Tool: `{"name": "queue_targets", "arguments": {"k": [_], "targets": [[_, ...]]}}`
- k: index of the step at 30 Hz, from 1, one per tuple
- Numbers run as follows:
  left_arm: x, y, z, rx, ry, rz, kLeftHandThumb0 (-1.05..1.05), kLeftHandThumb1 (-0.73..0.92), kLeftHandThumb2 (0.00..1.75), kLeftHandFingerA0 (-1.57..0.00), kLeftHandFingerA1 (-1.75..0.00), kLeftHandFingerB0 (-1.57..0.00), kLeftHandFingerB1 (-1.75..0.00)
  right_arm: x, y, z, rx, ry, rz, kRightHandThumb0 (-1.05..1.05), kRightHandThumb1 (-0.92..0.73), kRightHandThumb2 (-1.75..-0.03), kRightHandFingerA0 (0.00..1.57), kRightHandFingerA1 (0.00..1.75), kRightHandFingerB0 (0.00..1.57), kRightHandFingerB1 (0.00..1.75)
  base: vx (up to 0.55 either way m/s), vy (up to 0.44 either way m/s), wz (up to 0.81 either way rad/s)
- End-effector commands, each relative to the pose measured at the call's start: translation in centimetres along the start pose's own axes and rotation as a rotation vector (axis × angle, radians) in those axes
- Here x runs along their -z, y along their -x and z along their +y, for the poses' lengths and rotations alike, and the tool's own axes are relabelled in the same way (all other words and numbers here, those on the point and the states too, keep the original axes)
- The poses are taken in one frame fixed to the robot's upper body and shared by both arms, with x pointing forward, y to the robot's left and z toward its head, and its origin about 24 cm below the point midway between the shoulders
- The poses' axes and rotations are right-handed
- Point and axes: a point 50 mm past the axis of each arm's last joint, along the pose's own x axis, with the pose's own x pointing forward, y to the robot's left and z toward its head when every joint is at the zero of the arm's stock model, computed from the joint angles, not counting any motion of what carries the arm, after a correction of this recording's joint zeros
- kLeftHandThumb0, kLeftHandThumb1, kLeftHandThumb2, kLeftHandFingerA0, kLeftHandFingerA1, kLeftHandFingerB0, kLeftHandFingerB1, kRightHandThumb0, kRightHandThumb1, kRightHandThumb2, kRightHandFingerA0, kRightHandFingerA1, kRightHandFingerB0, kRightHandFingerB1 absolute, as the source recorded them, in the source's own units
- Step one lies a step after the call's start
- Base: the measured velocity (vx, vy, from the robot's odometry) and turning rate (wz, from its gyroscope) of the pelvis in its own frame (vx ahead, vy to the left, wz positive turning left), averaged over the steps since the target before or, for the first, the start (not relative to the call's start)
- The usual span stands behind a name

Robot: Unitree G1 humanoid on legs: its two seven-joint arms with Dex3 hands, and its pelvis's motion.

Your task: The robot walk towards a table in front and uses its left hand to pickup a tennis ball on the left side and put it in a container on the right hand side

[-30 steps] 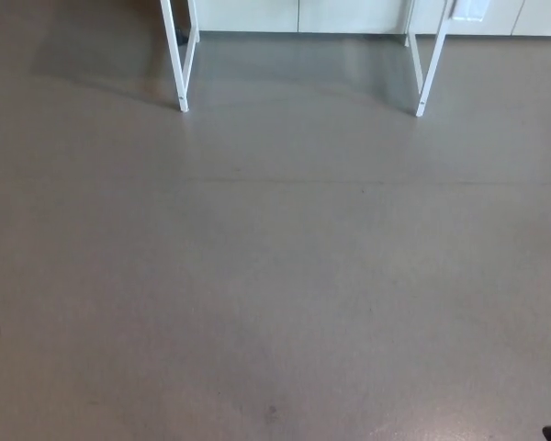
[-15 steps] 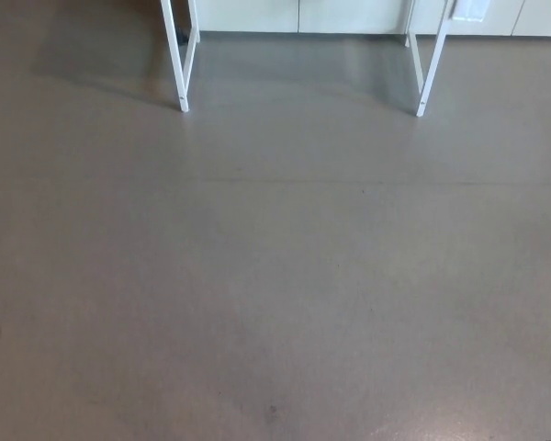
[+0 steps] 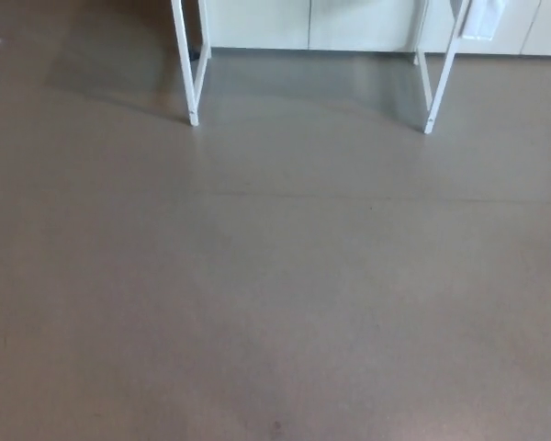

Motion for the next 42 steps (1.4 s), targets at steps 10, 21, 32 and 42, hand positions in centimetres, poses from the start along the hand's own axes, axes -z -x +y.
{"name": "queue_targets", "arguments": {"k": [10,21,32,42], "targets": [[-0.43,-0.33,0.33,-0.032,0.001,-0.014,-0.19,0.52,0.55,-0.46,-0.56,-0.35,-0.37,-0.3,-0.28,-0.48,0.004,0.04,-0.022,0.14,-0.44,-0.87,0.36,0.62,0.22,0.54,0.21,0.195,-0.04],[-0.28,-0.1,0.29,-0.02,-0.027,-0.023,-0.2,0.52,0.55,-0.47,-0.56,-0.35,-0.37,-0.2,-0.15,-0.42,-0.001,0.044,-0.02,0.15,-0.45,-0.87,0.35,0.61,0.22,0.54,0.23,-0.264,0.28],[-0.05,0.09,0.1,-0.023,-0.034,-0.02,-0.2,0.52,0.55,-0.51,-0.61,-0.35,-0.38,0.06,0.07,-0.35,-0.008,0.055,-0.019,0.16,-0.45,-0.87,0.36,0.62,0.22,0.54,0.37,0.041,-0.1],[0.26,0.13,0.06,-0.027,-0.037,-0.001,-0.2,0.53,0.55,-0.54,-0.6,-0.36,-0.38,0.29,0.09,0.01,-0.022,0.062,-0.018,0.17,-0.64,-0.58,0.44,0.59,0.29,0.47,0.36,0.121,-0.04]]}}
